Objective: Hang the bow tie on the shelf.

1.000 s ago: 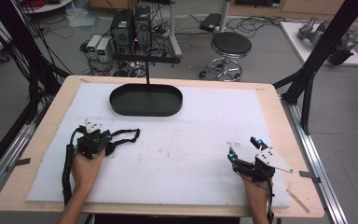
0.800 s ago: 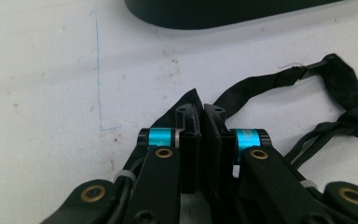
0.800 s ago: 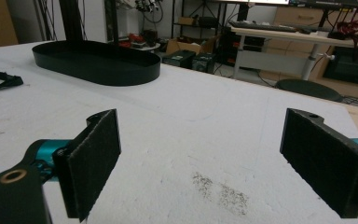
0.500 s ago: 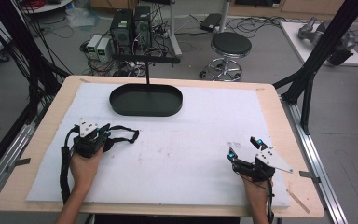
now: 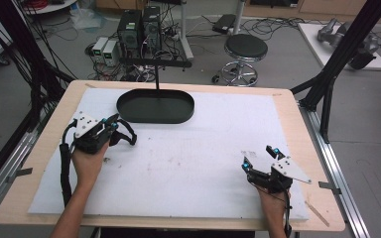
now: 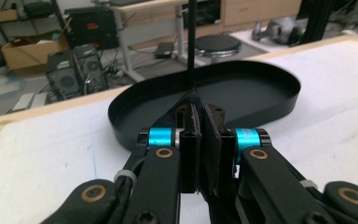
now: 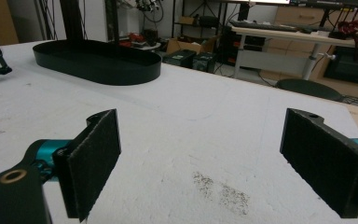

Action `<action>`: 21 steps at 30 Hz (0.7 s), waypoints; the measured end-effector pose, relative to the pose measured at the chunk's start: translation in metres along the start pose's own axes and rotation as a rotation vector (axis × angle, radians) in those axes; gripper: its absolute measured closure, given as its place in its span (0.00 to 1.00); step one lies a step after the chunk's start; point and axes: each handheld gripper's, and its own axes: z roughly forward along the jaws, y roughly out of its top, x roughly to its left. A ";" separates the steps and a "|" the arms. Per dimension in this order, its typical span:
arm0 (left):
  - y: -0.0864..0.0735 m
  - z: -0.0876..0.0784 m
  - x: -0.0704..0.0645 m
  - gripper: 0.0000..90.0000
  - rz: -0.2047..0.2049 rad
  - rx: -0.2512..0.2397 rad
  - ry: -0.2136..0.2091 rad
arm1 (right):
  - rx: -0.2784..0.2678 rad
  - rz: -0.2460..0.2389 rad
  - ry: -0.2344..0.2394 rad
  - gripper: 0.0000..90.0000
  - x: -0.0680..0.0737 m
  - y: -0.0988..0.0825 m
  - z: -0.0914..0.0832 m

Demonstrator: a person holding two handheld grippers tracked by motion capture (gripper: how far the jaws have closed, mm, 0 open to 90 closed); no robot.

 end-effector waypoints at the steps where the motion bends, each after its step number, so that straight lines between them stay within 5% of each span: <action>1: 0.003 0.001 0.001 0.94 0.004 -0.001 -0.007 | 0.001 -0.001 -0.001 0.13 0.000 0.000 0.000; 8: 0.025 0.009 0.009 0.94 0.012 -0.047 -0.053 | 0.001 -0.001 -0.001 0.13 0.000 0.000 0.000; 16: 0.055 0.022 0.022 0.94 0.069 -0.085 -0.137 | 0.002 -0.011 0.000 0.13 0.001 0.000 0.001; 21: 0.068 0.028 0.030 0.94 0.086 -0.096 -0.150 | 0.006 -0.012 0.001 0.13 0.001 0.000 0.001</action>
